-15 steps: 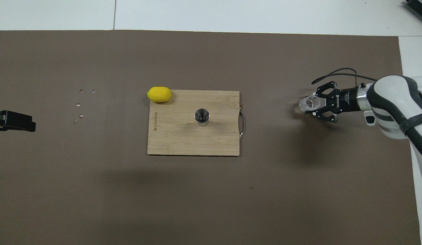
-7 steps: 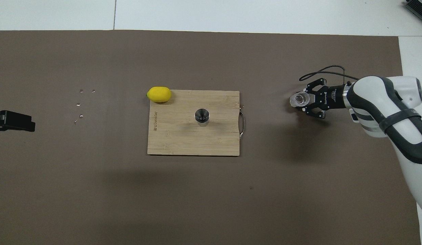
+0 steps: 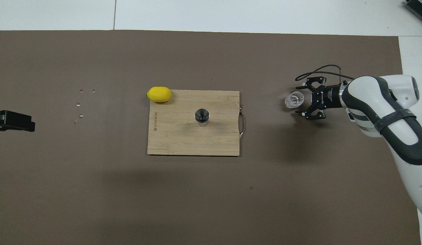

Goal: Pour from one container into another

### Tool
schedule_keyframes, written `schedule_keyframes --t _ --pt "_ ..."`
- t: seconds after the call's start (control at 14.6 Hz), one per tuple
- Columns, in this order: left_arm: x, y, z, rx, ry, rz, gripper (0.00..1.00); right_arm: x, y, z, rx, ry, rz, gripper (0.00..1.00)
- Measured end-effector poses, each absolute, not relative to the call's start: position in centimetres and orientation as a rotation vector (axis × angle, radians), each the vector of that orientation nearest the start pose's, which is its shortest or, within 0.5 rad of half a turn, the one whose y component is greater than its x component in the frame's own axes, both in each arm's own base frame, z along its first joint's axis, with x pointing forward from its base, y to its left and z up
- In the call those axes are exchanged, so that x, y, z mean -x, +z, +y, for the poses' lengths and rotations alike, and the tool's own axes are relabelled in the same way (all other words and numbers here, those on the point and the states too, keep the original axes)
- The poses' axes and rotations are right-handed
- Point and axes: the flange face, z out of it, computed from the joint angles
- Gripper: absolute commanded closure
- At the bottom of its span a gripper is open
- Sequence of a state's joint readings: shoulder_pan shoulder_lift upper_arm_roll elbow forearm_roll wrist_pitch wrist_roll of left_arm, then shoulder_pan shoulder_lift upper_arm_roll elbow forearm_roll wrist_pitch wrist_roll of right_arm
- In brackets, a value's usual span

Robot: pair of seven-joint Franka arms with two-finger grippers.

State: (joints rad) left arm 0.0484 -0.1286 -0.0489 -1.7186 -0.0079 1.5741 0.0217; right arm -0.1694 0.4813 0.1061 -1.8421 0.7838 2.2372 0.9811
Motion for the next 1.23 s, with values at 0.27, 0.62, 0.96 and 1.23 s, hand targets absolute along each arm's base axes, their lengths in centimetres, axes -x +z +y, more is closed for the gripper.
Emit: schedule_keyframes --t 0.27,0.62,0.96,1.23 --pt "-51.3 62.4 -0.3 3.143 0.025 0.034 0.00 -63.7 28.6 -4.3 1.947 0.385 1.810 0.00" --pt "-51.3 62.4 -0.3 3.143 0.025 0.034 0.00 -63.1 33.4 -5.8 2.205 0.213 1.739 0.00" --pt "-51.3 62.4 -0.3 3.143 0.025 0.034 0.00 -61.8 39.5 -4.6 2.476 0.080 1.553 0.00" --pt "-51.3 62.4 -0.3 3.143 0.025 0.034 0.00 -60.4 42.7 -2.2 2.734 0.071 1.075 0.00"
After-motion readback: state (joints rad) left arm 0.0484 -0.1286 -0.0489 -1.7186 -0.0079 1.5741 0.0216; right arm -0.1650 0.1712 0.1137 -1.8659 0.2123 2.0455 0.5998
